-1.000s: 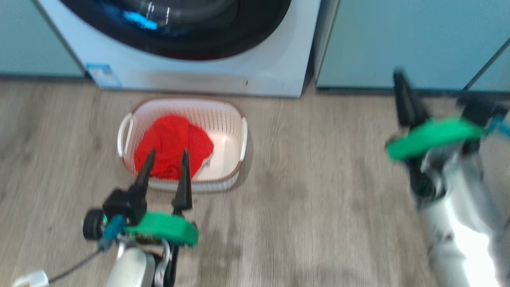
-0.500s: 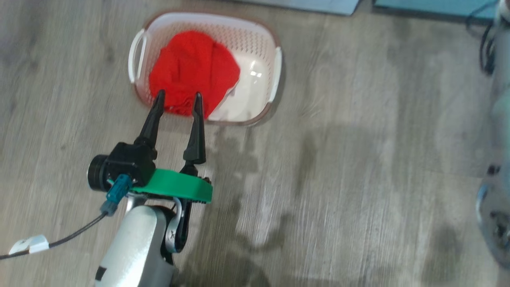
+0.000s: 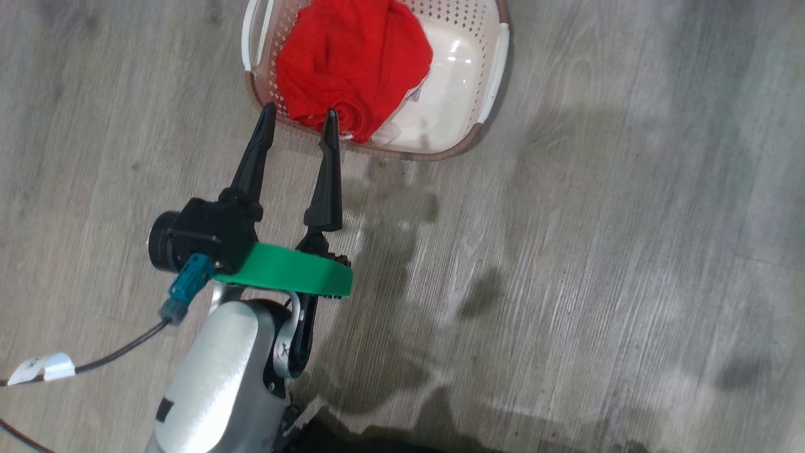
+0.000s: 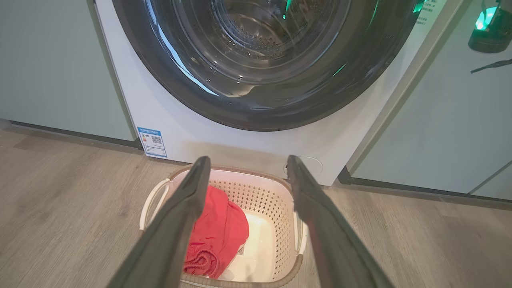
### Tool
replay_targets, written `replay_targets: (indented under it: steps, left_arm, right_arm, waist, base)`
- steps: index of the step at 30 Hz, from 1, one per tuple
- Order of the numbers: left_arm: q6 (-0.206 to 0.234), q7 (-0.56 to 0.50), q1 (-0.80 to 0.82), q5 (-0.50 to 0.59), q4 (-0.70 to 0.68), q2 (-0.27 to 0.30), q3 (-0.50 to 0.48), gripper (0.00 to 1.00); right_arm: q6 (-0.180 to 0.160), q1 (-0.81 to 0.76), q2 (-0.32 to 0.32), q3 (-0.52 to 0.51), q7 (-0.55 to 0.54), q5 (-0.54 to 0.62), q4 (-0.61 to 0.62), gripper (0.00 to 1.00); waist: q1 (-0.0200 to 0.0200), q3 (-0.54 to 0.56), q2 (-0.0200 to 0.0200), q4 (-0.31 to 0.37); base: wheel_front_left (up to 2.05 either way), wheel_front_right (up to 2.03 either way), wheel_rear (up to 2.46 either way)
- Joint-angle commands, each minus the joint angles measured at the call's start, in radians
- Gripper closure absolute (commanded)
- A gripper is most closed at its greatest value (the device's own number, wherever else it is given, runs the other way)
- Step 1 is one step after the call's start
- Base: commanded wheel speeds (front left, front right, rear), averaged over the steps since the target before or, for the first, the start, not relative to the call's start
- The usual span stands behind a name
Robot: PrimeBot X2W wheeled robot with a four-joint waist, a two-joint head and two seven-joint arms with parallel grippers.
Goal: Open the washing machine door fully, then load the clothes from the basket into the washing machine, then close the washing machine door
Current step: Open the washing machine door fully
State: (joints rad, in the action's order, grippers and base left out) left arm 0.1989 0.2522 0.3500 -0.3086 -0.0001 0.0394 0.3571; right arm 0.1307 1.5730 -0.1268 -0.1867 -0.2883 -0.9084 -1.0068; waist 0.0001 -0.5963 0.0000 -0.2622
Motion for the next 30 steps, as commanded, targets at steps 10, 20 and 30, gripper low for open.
replay_targets:
  steps: [10, 20, 30]
  left_arm:
    - [0.027, 0.01, 0.009, -0.031, -0.046, 0.011, 0.022, 0.0]
    - [0.028, 0.01, 0.013, -0.034, -0.041, 0.011, 0.016, 0.0]
    - [0.033, 0.01, 0.012, -0.047, -0.038, 0.011, 0.016, 0.0]
  right_arm:
    - [0.0, 0.21, 0.013, -0.02, -0.052, -0.019, -0.136, 1.0]
    - [0.0, 0.269, 0.009, -0.018, -0.116, -0.037, -0.21, 1.0]
    - [0.0, 0.231, -0.008, -0.008, -0.175, -0.06, -0.21, 1.0]
  waist:
    - [-0.0001, -0.036, 0.0, -0.039]
    - [-0.0001, -0.05, 0.0, -0.051]
    - [-0.0001, -0.035, 0.0, -0.056]
  base:
    - [0.0, 0.0, 0.0]
    - [0.0, 0.0, 0.0]
    - [0.0, 0.0, 0.0]
